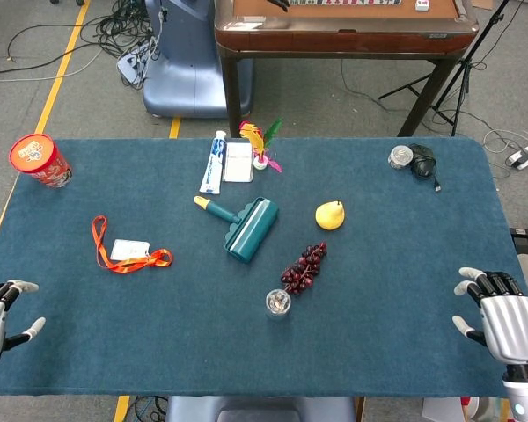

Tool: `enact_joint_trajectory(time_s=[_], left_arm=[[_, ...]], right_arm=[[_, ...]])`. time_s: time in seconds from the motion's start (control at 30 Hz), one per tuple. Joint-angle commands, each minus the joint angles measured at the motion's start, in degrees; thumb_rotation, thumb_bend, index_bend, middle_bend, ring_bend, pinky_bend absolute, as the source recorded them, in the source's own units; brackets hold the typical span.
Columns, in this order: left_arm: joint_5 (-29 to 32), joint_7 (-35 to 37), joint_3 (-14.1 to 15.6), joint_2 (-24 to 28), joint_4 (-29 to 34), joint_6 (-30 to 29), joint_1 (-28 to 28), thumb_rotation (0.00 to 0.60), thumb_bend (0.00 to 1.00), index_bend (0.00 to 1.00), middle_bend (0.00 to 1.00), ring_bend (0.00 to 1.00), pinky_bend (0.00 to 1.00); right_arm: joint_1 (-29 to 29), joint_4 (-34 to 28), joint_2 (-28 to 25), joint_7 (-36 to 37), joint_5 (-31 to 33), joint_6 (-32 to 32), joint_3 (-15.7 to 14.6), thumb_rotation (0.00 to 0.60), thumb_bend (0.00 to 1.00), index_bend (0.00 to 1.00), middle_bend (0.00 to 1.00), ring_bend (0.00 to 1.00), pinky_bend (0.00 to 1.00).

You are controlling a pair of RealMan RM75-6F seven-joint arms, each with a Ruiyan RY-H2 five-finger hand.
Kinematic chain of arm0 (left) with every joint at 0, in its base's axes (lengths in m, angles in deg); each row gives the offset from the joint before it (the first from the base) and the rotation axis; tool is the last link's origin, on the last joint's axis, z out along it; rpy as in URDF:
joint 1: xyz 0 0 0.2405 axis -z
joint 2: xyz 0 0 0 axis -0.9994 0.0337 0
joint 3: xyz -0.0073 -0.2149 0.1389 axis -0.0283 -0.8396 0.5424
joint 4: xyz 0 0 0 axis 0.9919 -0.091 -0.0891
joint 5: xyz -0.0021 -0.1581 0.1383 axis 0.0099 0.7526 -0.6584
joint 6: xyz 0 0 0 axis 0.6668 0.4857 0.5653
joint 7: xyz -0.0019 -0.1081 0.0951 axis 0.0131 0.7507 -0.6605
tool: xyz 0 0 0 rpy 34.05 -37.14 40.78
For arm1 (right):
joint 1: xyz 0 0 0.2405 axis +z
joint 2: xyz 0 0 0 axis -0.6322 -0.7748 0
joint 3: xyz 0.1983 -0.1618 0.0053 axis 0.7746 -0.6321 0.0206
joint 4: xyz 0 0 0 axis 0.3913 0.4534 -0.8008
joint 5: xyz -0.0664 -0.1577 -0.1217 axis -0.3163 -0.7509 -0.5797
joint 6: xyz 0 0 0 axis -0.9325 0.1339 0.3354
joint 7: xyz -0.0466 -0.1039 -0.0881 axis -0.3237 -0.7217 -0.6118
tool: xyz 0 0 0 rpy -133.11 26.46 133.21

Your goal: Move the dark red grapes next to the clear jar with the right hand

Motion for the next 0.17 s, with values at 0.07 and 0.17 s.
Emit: enact_joint_trajectory(time_s=[0.07, 0.17], left_arm=[[0.61, -0.31, 0.04, -0.15, 0.19, 0.50, 0.08, 0.600, 0.19, 0.37, 0.36, 0.34, 0.58], [0.59, -0.71, -0.01, -0.19, 0.44, 0.24, 0.03, 0.600, 0.19, 0.38, 0.36, 0.34, 0.58]], right_arm=[[-0.16, 0.29, -0.36, 1.25, -0.26, 1.46, 0.40, 0.600, 0.00, 0.47, 0.30, 0.26, 0.26], [0.01, 0.45, -0.36, 1.25, -0.05, 2.88, 0.64, 0.600, 0.00, 0.47, 0.30, 0.26, 0.26]])
